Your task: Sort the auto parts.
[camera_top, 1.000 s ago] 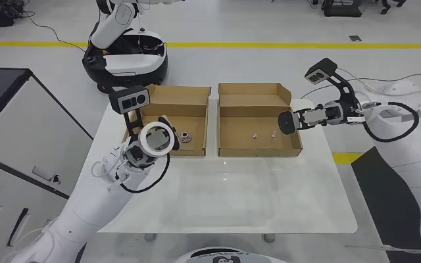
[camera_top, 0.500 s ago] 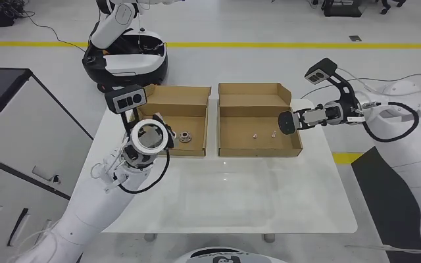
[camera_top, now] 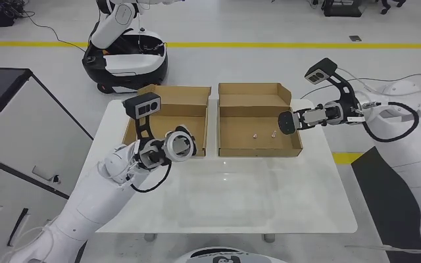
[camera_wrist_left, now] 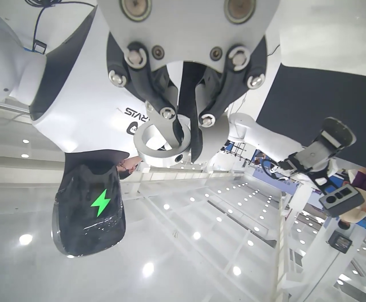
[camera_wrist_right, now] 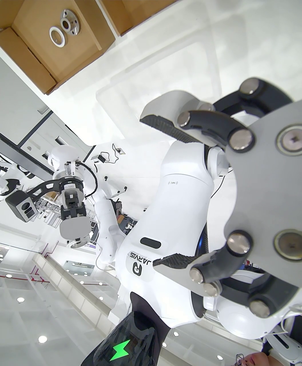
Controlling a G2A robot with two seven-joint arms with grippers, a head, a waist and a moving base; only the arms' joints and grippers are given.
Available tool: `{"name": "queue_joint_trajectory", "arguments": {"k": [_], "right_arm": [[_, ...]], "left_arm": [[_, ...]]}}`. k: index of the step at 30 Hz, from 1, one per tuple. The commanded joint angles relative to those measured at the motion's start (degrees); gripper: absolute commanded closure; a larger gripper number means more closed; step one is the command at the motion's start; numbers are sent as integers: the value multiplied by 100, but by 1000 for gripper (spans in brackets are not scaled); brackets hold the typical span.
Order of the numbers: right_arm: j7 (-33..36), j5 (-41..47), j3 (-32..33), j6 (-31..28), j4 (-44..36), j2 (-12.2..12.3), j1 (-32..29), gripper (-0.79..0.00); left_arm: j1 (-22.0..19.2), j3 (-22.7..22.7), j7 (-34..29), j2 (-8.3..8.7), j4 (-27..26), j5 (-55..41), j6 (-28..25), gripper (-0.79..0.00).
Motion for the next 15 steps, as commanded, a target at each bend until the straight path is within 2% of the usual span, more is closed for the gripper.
{"name": "queue_joint_trajectory", "arguments": {"k": [1,6,15], "right_arm": [[0,2,0,0,0,0,0,-785],[0,2,0,0,0,0,0,-785],[0,2,0,0,0,0,0,-785]], "left_arm": [[4,-5,0,-15,-80,-183,0,0],[56,-63,-1,-97,-326,-801,0,0],[136,-117,-2,-224,-610,-1192,0,0]]}}
